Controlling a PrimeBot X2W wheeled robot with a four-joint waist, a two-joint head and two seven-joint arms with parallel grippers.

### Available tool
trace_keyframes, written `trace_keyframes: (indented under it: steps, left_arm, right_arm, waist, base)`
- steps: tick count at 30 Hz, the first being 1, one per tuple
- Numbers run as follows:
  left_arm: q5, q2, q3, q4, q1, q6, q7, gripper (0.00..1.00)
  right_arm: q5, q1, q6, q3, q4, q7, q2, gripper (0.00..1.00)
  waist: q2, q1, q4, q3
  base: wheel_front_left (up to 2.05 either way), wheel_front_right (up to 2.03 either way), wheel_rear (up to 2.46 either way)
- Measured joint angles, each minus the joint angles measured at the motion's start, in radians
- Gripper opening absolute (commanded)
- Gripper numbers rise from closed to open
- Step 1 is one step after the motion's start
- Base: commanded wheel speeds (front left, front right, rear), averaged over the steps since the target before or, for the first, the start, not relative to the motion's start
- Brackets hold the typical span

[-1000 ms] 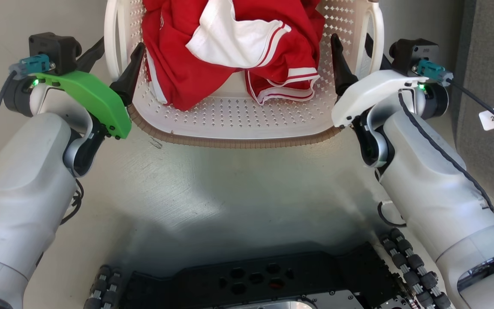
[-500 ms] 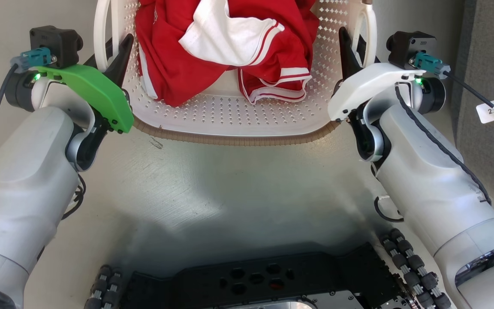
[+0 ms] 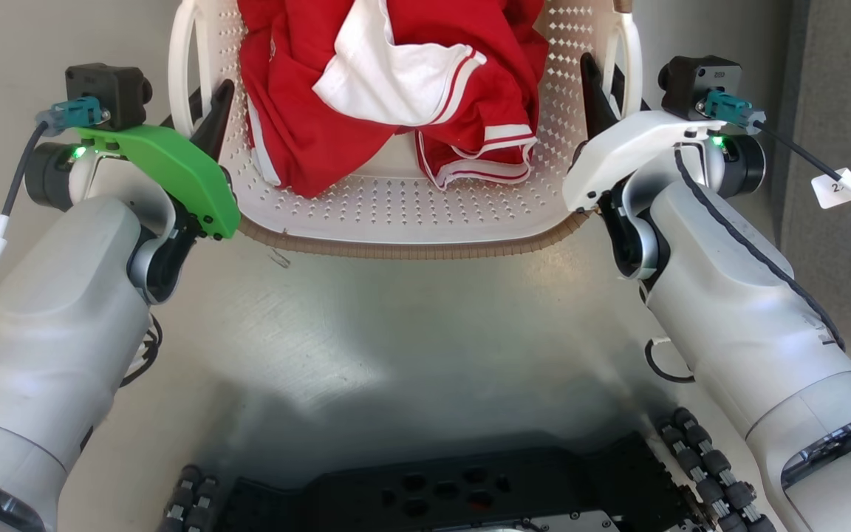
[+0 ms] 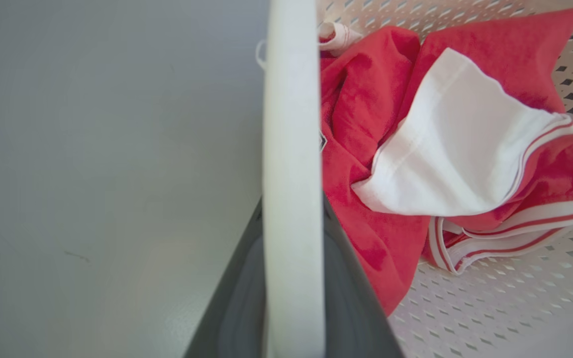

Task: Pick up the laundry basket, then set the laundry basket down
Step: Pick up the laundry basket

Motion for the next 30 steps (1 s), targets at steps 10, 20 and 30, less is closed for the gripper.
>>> trace_keyframes:
  steps: [10, 20, 30]
  left_arm:
    - [-0.05, -0.023, -0.025, 0.037, 0.024, 0.0, 0.0, 0.0]
    - [-0.106, -0.047, -0.044, 0.088, 0.116, 0.0, 0.007, 0.0]
    - [-0.153, -0.062, -0.072, 0.121, 0.186, 0.0, 0.047, 0.0]
  right_arm:
    - [0.0, 0.002, 0.0, 0.033, 0.045, 0.0, -0.001, 0.0]
    - [0.027, 0.052, 0.028, 0.08, 0.086, 0.0, 0.005, 0.0]
    - [0.102, 0.106, 0.083, 0.14, 0.135, 0.002, 0.006, 0.0]
  waist:
    - [0.0, 0.0, 0.006, -0.088]
    - [0.0, -0.0001, 0.006, -0.191]
    - [0.0, -0.0001, -0.001, -0.327]
  base:
    - [0.0, 0.0, 0.0]
    - [0.0, 0.0, 0.0]
    - [0.0, 0.0, 0.0]
